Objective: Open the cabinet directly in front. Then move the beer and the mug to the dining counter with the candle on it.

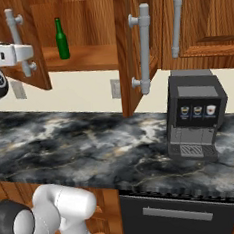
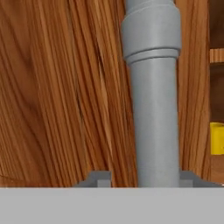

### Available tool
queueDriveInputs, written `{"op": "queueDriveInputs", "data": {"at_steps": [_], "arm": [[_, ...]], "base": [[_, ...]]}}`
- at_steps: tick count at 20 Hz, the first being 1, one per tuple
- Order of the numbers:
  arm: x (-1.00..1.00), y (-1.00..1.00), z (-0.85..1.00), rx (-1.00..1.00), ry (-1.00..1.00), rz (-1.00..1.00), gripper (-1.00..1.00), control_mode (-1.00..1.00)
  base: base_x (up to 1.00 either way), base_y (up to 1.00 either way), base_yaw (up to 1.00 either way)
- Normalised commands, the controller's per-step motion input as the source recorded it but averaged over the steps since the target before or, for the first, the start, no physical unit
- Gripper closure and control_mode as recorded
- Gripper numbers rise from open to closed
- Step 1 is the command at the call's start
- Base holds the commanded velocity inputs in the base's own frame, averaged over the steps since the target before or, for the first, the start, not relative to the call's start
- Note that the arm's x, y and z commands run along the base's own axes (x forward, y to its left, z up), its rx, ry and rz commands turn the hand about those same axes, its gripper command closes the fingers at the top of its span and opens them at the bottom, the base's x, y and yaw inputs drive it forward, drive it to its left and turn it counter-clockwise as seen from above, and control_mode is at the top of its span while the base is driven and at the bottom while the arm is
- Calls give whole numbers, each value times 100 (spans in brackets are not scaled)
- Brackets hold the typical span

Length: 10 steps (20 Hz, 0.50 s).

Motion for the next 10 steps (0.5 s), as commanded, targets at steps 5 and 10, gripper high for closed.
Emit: {"op": "queueDriveInputs", "data": {"at_steps": [5, 10], "arm": [[-52, 100, 1, -10, 0, -10, 100, -100], [-43, 100, 0, -12, 0, -8, 100, -100]], "base": [[0, 0, 0], [0, 0, 0]]}}
